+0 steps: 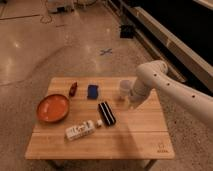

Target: Move the arm in a circular motion

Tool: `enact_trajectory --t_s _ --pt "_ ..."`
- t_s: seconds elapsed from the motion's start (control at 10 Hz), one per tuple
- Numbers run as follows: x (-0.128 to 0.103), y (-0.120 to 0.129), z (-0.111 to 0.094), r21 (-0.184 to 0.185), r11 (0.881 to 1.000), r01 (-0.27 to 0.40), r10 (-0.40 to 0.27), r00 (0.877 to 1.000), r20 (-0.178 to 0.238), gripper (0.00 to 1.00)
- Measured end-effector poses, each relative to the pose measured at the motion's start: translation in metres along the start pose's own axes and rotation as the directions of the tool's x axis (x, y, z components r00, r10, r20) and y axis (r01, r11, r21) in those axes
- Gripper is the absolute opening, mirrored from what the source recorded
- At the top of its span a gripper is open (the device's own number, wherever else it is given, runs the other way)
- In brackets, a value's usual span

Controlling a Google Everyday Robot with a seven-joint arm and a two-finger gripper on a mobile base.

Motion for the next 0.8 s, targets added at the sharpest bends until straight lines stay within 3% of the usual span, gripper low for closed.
enact_trajectory --t_s 0.2,0.4,0.8 --pt "0.012 0.008 0.003 0.020 1.000 -0.016 0.016 1.000 -0.009 0.43" --pt "0.014 -0.007 0.017 0.023 0.997 -0.077 0.077 0.997 -0.007 0.43" --pt "0.030 0.000 0.010 0.023 0.998 -0.058 0.058 0.998 -0.004 0.43"
